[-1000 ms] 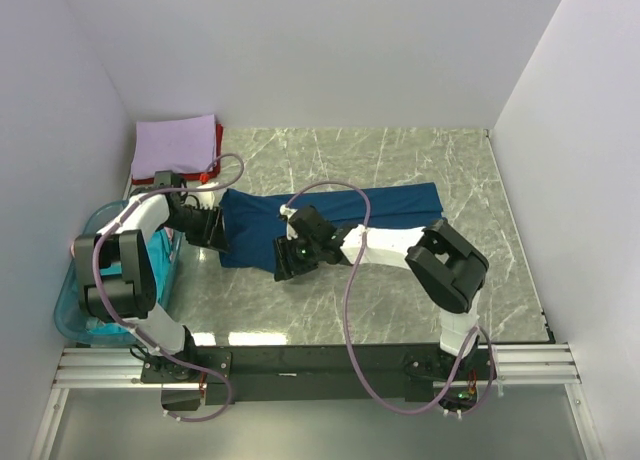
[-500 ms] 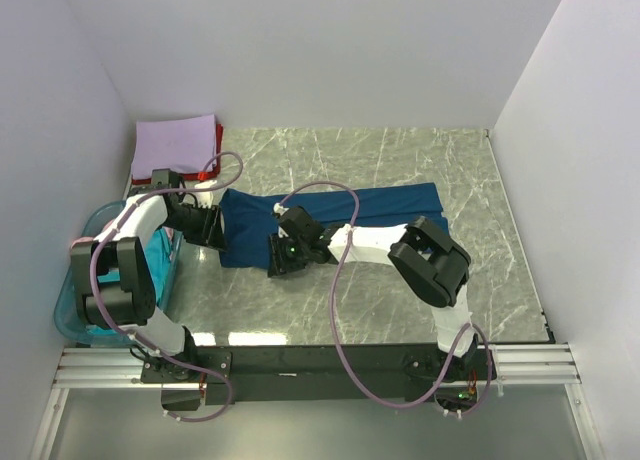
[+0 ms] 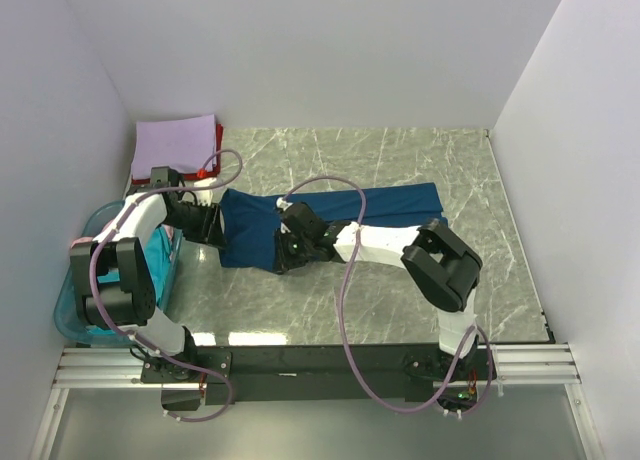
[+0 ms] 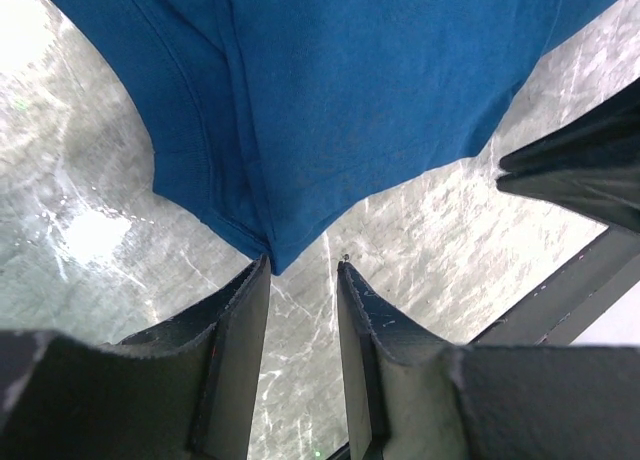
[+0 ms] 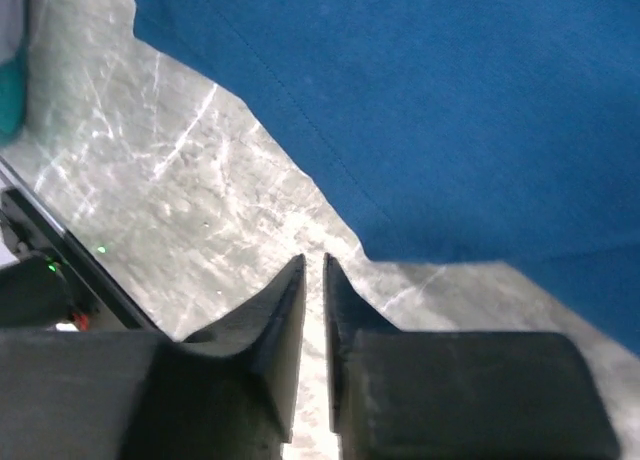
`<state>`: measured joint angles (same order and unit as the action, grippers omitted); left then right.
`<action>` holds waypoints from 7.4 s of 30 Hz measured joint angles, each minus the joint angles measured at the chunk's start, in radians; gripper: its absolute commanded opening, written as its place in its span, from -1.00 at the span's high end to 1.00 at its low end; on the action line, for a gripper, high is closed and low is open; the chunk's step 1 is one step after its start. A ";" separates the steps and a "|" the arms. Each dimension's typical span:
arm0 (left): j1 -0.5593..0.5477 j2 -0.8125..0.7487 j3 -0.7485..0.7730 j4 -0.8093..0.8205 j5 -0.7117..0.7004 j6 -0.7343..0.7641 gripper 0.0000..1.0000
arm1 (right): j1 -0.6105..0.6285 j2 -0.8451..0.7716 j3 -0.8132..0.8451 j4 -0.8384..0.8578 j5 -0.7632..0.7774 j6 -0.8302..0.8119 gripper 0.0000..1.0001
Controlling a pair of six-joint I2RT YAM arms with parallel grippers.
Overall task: Fold and stack the t-shirts
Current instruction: Fold the tshirt
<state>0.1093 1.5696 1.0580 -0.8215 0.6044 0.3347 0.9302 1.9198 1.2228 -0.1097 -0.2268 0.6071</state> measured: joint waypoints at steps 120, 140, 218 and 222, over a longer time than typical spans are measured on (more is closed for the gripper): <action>-0.092 0.468 0.547 0.002 0.127 -0.277 0.99 | -0.402 0.185 0.138 0.136 -0.380 0.241 1.00; -0.090 0.492 0.542 -0.006 0.127 -0.287 0.99 | -0.413 0.184 0.122 0.163 -0.422 0.267 1.00; -0.058 0.512 0.549 0.170 -0.122 -0.428 -0.07 | -0.880 0.266 0.606 -0.683 0.127 -1.181 -0.22; -0.058 0.513 0.551 0.167 -0.122 -0.428 -0.08 | -0.880 0.274 0.608 -0.660 0.123 -1.222 -0.26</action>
<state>0.0509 2.0827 1.6089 -0.6548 0.4828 -0.0937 0.0502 2.1937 1.8313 -0.7696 -0.1036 -0.6147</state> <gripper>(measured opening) 0.536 0.615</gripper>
